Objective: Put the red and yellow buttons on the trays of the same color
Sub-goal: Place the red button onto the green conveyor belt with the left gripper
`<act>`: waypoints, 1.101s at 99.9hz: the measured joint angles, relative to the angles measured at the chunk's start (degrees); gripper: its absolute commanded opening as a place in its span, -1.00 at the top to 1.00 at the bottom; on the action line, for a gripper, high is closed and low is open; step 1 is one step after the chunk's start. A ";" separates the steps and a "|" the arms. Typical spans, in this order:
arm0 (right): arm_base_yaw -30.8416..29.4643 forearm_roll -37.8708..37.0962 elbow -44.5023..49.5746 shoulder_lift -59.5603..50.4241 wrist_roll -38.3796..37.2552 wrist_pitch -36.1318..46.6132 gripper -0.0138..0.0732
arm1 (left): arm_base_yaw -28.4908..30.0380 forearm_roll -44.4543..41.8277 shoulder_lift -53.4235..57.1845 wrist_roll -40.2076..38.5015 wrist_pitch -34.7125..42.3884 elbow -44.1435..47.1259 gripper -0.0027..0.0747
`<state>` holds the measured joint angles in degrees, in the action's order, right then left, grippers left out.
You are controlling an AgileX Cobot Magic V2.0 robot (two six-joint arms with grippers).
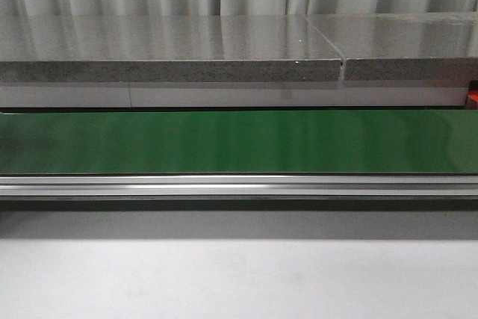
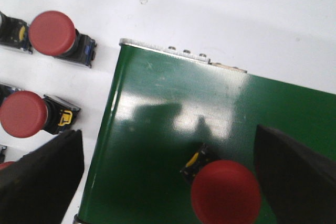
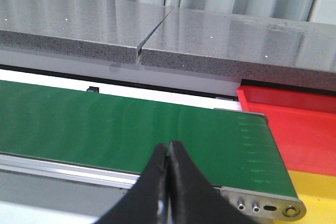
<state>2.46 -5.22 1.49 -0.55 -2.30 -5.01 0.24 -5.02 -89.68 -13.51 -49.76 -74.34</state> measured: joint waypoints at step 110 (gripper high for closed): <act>0.00 0.00 0.00 0.00 0.00 0.00 0.84 | 16.17 -10.30 34.09 -14.16 -0.73 29.46 -0.72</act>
<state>2.46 -5.22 1.49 -0.55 -2.30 -5.01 16.41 -15.32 -55.59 -27.66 -50.50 -44.89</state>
